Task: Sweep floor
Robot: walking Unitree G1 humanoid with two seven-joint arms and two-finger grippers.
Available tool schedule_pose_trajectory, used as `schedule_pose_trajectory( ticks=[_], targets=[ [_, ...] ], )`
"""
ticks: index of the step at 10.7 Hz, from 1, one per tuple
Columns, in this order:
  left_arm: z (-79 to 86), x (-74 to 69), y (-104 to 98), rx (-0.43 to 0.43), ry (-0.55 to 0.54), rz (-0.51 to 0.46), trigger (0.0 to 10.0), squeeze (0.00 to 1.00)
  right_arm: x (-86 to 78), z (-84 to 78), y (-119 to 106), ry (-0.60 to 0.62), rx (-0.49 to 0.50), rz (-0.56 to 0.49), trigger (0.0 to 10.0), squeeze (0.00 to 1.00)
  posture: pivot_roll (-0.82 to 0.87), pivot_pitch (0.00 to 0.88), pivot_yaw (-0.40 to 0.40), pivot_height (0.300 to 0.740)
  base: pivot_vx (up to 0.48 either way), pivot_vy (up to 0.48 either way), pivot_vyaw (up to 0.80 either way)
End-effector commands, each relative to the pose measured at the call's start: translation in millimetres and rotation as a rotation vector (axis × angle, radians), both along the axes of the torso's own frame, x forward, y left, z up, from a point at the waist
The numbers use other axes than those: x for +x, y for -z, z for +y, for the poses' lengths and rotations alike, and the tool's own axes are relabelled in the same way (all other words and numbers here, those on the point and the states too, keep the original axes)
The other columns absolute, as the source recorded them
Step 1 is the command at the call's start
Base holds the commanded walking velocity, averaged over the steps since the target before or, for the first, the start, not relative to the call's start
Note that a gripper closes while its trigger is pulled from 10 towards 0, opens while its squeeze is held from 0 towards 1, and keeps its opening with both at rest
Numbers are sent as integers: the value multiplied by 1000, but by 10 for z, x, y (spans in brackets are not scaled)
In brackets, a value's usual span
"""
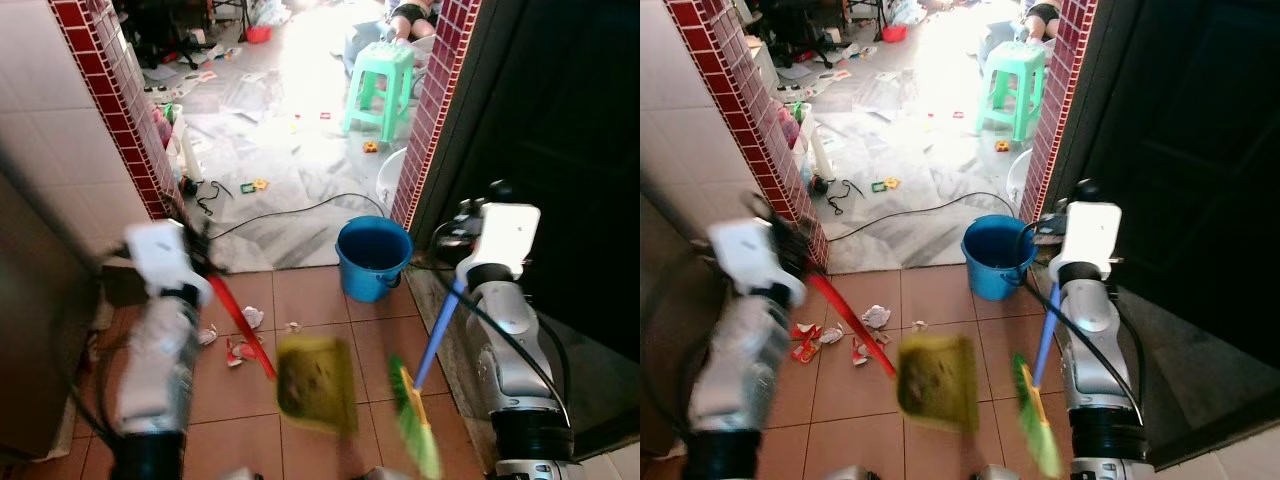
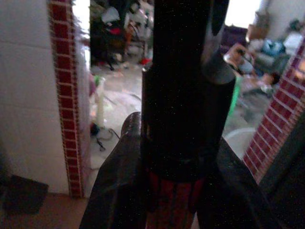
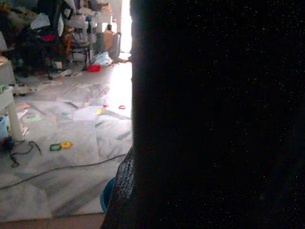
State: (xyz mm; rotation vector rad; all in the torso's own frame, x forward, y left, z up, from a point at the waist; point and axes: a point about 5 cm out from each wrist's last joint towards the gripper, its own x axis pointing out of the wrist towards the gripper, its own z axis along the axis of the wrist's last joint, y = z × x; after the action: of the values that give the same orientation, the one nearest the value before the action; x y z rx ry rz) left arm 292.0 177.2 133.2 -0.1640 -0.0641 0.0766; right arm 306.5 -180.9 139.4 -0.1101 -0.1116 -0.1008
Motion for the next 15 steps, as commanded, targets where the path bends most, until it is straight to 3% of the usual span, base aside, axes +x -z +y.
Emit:
schedule_pose_trajectory(
  ticks=[1,5,7,10,15],
  targets=[
    [12,40,-312,-27,-7,-129,10000,0,10,1,-57,-1,-21,-26,10000,0,-73,0,6,740,0,0,0],
    [42,129,-907,-113,-33,-317,10000,0,10,2,4,-11,5,1,10000,0,-71,0,0,740,0,0,0],
    [50,153,-974,-118,-36,-334,10000,0,-10,51,10,-49,25,-3,10000,0,-75,0,4,740,426,0,0],
    [6,191,-1027,-140,-23,-343,10000,0,-25,47,36,-48,35,3,10000,0,-71,0,8,740,480,0,-675],
    [24,239,-1140,-156,-50,-371,10000,0,-34,49,74,-58,39,14,10000,0,-73,0,10,740,466,0,0]
  ],
)
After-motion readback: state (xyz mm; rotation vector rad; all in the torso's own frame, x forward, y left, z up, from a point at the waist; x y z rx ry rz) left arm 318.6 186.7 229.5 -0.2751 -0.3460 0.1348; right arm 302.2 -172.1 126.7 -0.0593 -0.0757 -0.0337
